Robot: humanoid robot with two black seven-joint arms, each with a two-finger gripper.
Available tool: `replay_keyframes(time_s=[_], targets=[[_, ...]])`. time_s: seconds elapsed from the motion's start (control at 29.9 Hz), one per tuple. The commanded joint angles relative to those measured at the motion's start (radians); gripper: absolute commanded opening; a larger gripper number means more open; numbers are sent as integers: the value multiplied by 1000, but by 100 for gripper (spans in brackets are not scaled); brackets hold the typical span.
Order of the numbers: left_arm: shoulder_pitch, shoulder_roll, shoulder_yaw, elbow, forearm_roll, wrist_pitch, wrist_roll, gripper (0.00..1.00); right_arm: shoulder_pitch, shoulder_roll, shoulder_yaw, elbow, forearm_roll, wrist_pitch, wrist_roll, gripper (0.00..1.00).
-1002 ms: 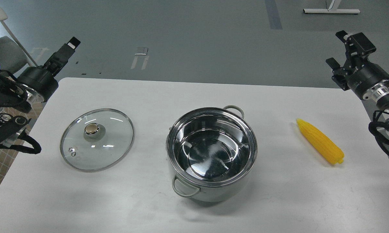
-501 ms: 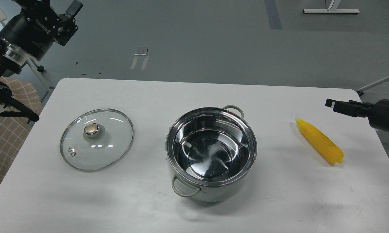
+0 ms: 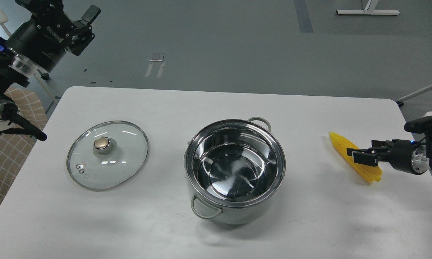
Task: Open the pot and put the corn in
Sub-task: 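Lower the right gripper to the yellow corn cob and grasp it, then lift the corn cob and carry it over the pot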
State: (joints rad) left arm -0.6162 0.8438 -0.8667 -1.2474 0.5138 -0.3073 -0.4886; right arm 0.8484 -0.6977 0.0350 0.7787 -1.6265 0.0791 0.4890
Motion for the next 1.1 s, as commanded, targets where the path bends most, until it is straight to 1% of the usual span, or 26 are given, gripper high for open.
replay_keyframes(time_s=[0.0,0.03,0.07,0.1,0.17,0.2,0.23,0.27,0.3,0.43,0.53,0.63,0.8,0.94,0.97,1.04,1.07], targets=[[3,14,-2,-18,0,1,0,94,-8,36,-21,-35,-3,-13,0,85],[3,14,-2,-20,0,2,0,94,-11,47,-27,-45,-3,-15,0,82],[4,15,-2,-20,0,2,0,94,-11,67,-38,-68,-3,-16,0,75],[4,17,-2,-21,0,2,0,94,-9,84,-49,-84,-3,-16,0,66],[6,17,-2,-20,0,2,0,94,-9,90,-53,-90,-3,-16,0,49],[12,17,-2,-20,0,2,0,94,-11,90,-56,-90,-3,-16,0,29],[12,18,-3,-20,0,2,0,94,-11,90,-56,-88,-3,-16,0,19],[15,20,-6,-21,0,2,0,94,-11,86,-58,-88,-3,-16,0,3],[18,20,-8,-21,0,2,0,94,-11,83,-60,-85,-4,-16,0,0],[27,20,-11,-27,2,5,0,94,-3,60,-58,-72,-1,-33,0,0],[32,21,-11,-29,2,5,0,94,27,15,-52,-3,4,-39,0,0],[32,21,-15,-29,2,7,0,94,107,-35,-52,57,14,-36,0,0],[32,18,-15,-29,2,7,0,94,337,-98,-63,161,43,2,0,0],[32,15,-15,-29,0,10,0,94,506,-80,-108,218,75,57,0,0],[32,15,-17,-29,0,10,0,94,537,-65,-130,229,86,59,0,0],[32,15,-17,-29,0,10,0,94,654,10,-238,260,132,61,0,0],[32,15,-17,-29,0,10,0,94,655,10,-239,260,132,61,0,0]])
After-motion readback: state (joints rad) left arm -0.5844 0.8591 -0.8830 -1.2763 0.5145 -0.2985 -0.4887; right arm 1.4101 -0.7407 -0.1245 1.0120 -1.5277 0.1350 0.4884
